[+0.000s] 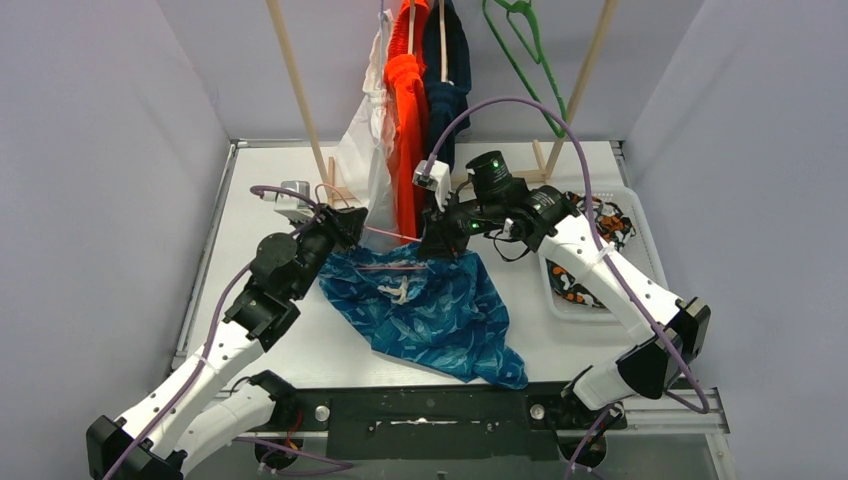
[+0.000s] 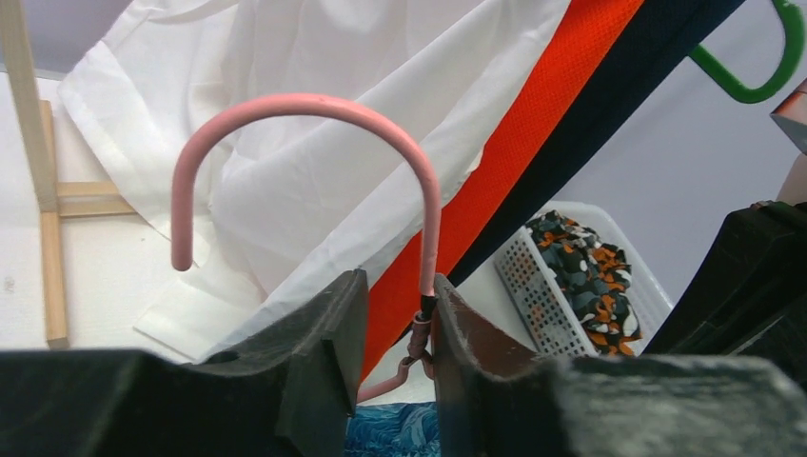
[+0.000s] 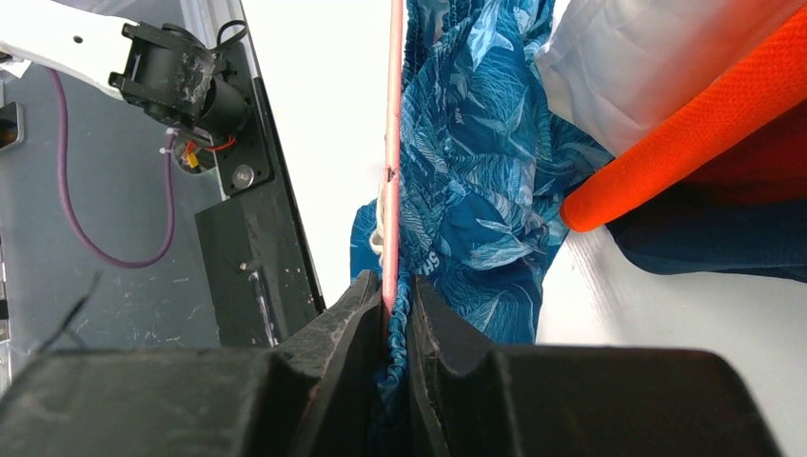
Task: Remove the shorts from the hanger
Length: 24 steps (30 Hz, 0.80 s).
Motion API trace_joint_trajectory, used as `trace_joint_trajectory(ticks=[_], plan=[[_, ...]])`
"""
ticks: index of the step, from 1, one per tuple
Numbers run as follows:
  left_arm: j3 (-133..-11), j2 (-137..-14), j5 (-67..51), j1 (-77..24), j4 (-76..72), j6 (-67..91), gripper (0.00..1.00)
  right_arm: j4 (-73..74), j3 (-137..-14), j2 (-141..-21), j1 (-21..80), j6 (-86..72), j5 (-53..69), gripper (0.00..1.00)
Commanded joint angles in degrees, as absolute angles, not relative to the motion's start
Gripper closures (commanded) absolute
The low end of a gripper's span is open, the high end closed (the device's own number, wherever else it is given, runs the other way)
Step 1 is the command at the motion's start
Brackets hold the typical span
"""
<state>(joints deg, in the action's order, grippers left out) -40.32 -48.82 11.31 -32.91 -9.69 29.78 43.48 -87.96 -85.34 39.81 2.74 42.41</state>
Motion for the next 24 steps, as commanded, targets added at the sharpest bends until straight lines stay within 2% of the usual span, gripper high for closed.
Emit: trace_joint_trajectory(ticks=[1, 4, 7, 11, 20, 24], plan=[[-41.7, -48.5, 10.5, -32.4, -12.2, 30.6, 0.76, 39.0, -87.9, -80.8, 40.1, 3.3, 44.6, 1.0], [-41.4, -47.7, 11.0, -32.3, -12.5, 31.4, 0.85, 39.1, -87.5, -80.6, 40.1, 3.3, 44.3, 1.0], [-40.7, -47.0, 11.0, -32.2, -14.1, 32.2, 1.0, 39.4, -87.4, -80.5, 40.1, 3.2, 44.4, 1.0], [-40.9, -46.2, 10.9, -32.1, -13.3, 32.1, 1.0, 39.7, -87.4, -80.4, 40.1, 3.3, 44.1, 0.96], [-44.8, -42.9, 18.4, -32.1, 0.3, 26.6, 1.0, 37.5, -87.0, -76.9, 40.1, 0.2, 35.0, 0.48], [-47.5, -43.5, 21.2, -32.1, 6.5, 26.3, 1.0, 34.2, -84.4, -73.6, 40.2, -1.0, 30.9, 0.37]])
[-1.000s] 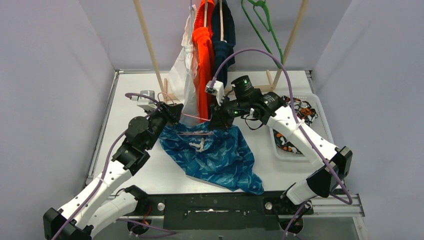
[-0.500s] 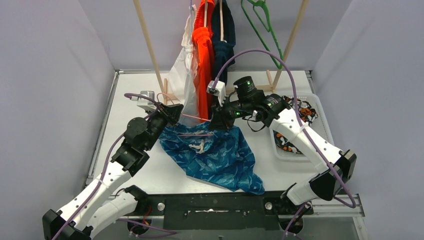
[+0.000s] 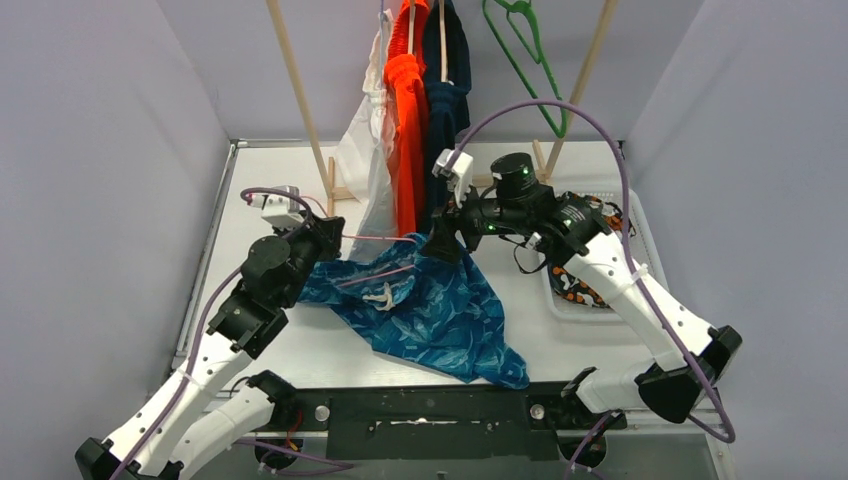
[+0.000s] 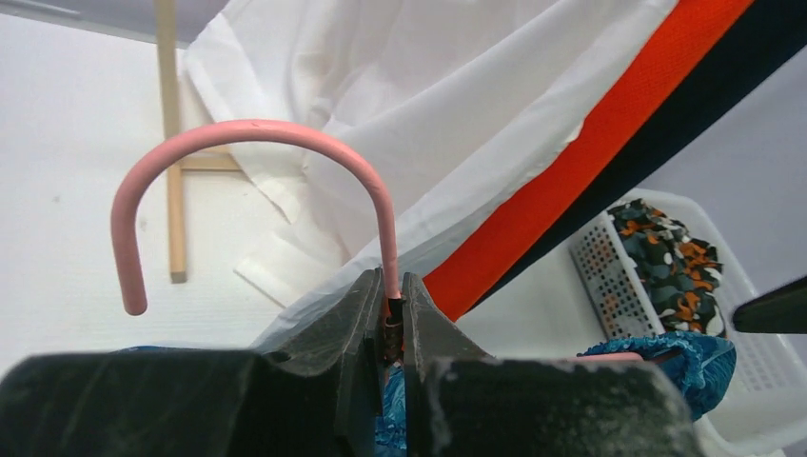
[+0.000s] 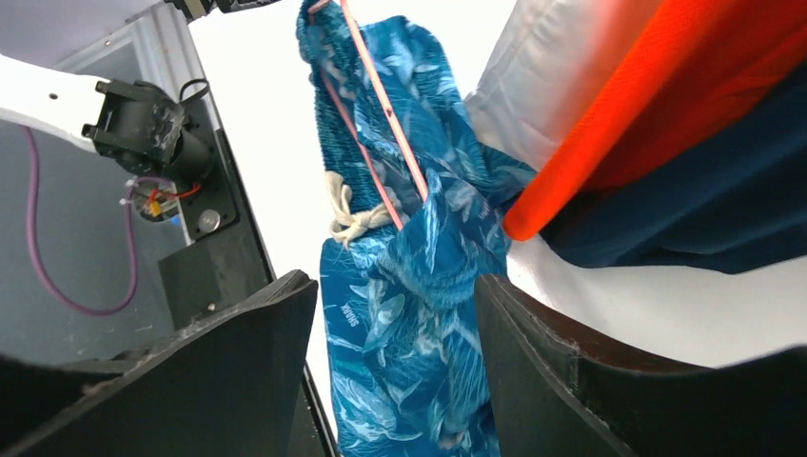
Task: Remove the shorts from the hanger
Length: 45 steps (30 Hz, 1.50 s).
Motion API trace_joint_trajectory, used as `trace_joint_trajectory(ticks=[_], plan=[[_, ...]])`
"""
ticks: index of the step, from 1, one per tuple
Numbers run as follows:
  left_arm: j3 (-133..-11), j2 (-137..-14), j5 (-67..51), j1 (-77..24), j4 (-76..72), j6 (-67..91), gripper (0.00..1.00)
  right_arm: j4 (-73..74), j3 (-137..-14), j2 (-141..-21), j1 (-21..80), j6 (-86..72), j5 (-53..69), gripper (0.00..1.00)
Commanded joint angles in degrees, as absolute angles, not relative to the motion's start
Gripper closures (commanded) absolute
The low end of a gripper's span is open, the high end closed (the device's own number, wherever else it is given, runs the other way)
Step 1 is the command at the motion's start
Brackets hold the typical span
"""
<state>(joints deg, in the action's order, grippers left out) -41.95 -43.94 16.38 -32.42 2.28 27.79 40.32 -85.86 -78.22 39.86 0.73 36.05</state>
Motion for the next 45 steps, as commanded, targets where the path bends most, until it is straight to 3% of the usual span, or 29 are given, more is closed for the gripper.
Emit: trace_joint_trajectory(ticks=[1, 5, 11, 16, 25, 27, 29, 35, 41, 45], plan=[[-48.0, -43.6, 21.4, -32.0, 7.4, 26.4, 1.0, 33.6, -84.0, -73.1, 40.2, -1.1, 30.6, 0.37], [-49.2, -44.6, 21.3, -32.1, 9.3, 27.2, 1.0, 33.9, -84.0, -73.3, 41.0, -2.3, 30.2, 0.36], [-50.4, -45.8, 20.0, -32.1, 10.2, 27.7, 1.0, 44.0, -91.6, -79.9, 46.4, -1.5, 19.7, 0.38], [-51.0, -45.8, 19.3, -32.1, 10.6, 27.9, 1.0, 43.7, -92.1, -81.9, 48.6, -0.9, 13.0, 0.39], [-50.6, -44.4, 19.3, -32.0, 11.3, 28.0, 1.0, 45.6, -93.0, -84.7, 48.8, -0.1, 10.1, 0.69], [-50.6, -44.4, 19.2, -32.0, 11.4, 28.0, 1.0, 44.8, -92.9, -84.7, 48.8, -0.2, 10.0, 0.64], [-50.6, -44.4, 19.1, -32.0, 11.4, 28.1, 1.0, 44.4, -93.1, -84.8, 48.8, -0.2, 10.1, 0.48], [-50.6, -44.6, 18.4, -32.0, 11.3, 28.3, 1.0, 42.6, -92.6, -85.1, 48.8, -0.2, 10.4, 0.39], [-50.4, -44.4, 17.6, -32.1, 10.9, 28.4, 1.0, 42.4, -92.9, -87.5, 48.7, 0.7, 6.2, 0.38], [-50.3, -44.2, 17.3, -32.0, 10.6, 28.5, 1.0, 44.5, -95.2, -89.4, 48.8, 0.7, 7.3, 0.46]])
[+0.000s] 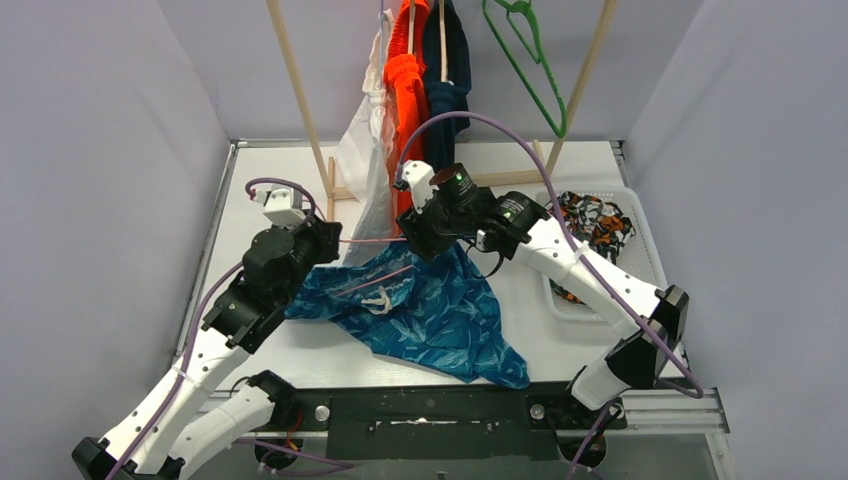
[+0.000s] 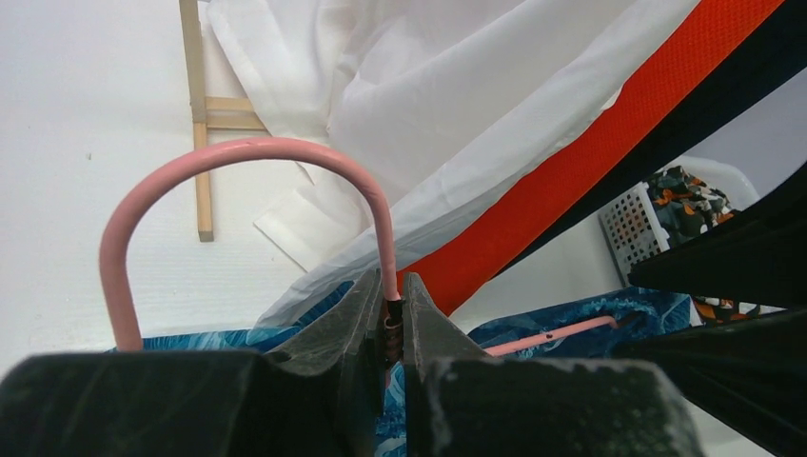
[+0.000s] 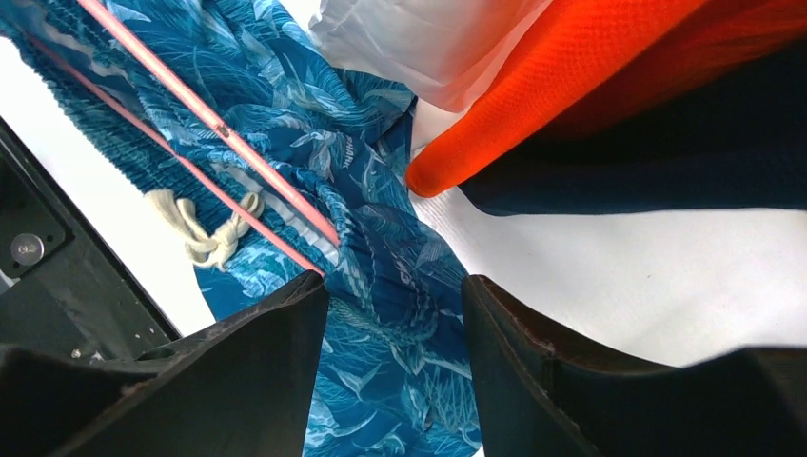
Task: Remove the shorts from the hanger
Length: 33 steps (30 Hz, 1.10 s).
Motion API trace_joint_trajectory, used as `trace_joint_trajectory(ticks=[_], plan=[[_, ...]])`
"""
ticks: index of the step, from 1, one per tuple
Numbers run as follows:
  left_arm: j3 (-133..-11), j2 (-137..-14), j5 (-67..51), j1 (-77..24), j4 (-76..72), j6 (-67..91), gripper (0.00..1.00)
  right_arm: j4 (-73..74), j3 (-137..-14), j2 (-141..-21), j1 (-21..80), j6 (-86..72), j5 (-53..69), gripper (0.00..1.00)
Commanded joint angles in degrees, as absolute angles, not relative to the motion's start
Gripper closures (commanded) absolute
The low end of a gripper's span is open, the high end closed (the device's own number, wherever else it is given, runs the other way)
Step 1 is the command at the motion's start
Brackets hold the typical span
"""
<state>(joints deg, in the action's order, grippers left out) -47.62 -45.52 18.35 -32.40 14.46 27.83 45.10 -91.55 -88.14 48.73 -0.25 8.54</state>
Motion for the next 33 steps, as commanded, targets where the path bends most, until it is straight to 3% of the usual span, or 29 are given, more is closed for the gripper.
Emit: trace_joint_trajectory(ticks=[1, 5, 8, 18, 33], plan=[[-50.1, -44.1, 17.4, -32.1, 10.6, 28.5, 1.0, 44.6, -95.2, -89.3, 48.8, 0.7, 7.9, 0.51], [-49.4, -44.0, 18.4, -32.1, 10.9, 28.8, 1.0, 43.8, -93.9, -87.5, 48.7, 1.7, 8.0, 0.76], [-49.5, -44.2, 19.5, -32.0, 11.7, 29.3, 1.0, 43.0, -92.1, -85.4, 48.6, 2.9, 7.4, 0.87], [-49.8, -42.5, 24.2, -32.0, 13.9, 29.4, 1.0, 43.7, -88.8, -83.0, 45.3, 2.9, 2.6, 0.95], [-50.4, -42.0, 25.9, -31.9, 14.5, 30.4, 1.0, 41.2, -84.0, -78.2, 40.6, 2.9, 3.6, 0.95]])
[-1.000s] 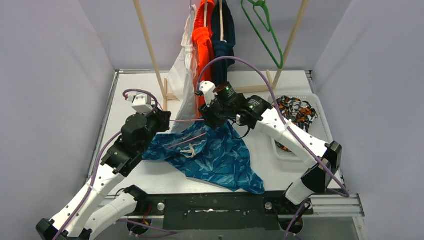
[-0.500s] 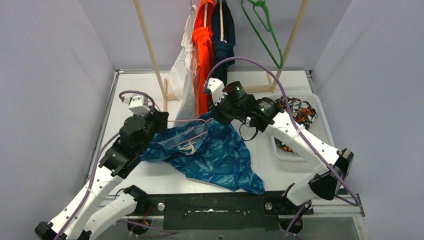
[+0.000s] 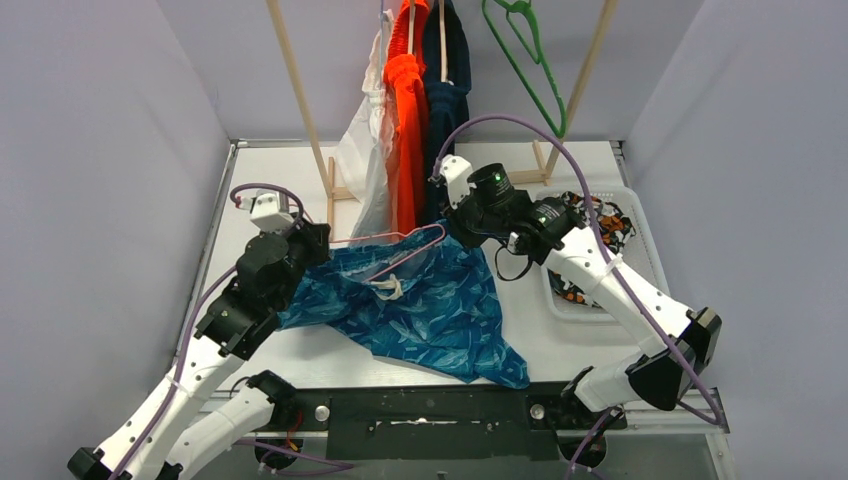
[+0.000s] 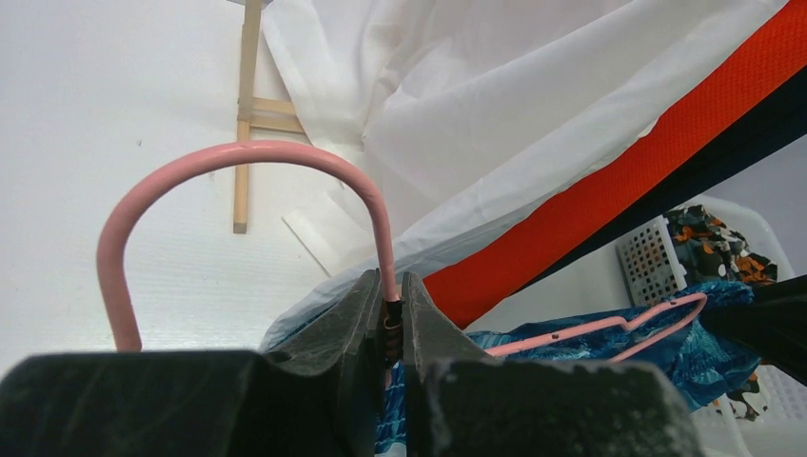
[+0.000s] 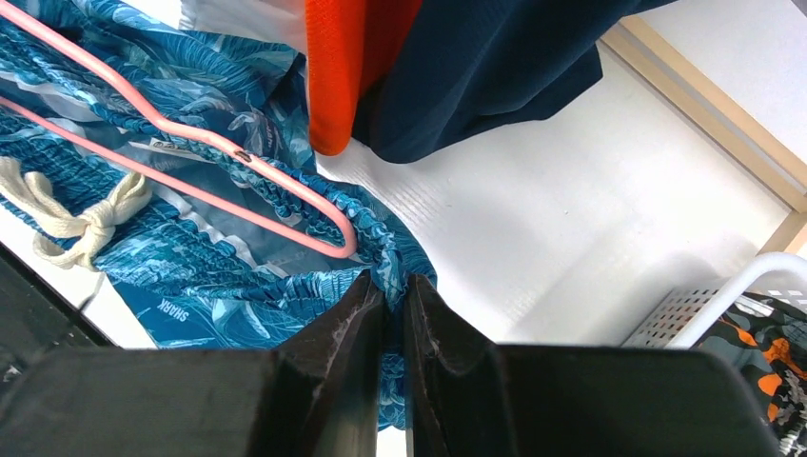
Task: Remove the shorts from the hanger
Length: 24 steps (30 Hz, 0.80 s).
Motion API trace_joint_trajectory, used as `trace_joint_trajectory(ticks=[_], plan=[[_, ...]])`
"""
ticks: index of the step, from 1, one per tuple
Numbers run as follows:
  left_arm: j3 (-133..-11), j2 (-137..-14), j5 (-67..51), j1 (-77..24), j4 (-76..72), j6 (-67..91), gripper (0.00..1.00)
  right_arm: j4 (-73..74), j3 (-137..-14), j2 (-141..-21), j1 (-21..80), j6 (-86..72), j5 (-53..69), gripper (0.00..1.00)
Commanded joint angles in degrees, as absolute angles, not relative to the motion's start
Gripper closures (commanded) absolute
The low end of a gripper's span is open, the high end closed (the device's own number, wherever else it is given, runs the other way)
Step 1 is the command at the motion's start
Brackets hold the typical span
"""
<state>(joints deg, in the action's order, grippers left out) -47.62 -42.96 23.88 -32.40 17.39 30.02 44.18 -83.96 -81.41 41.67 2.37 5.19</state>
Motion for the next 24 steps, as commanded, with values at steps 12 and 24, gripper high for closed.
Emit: trace_joint_trajectory(ticks=[12, 24], plan=[[-50.0, -42.7, 22.9, -31.9, 12.3, 30.9, 1.0, 46.5, -89.1, -80.3, 39.9, 2.6, 15.7, 0.79], [-49.6, -42.6, 19.8, -31.9, 11.4, 30.4, 1.0, 36.7, -82.7, -72.4, 39.5, 1.5, 8.8, 0.45]])
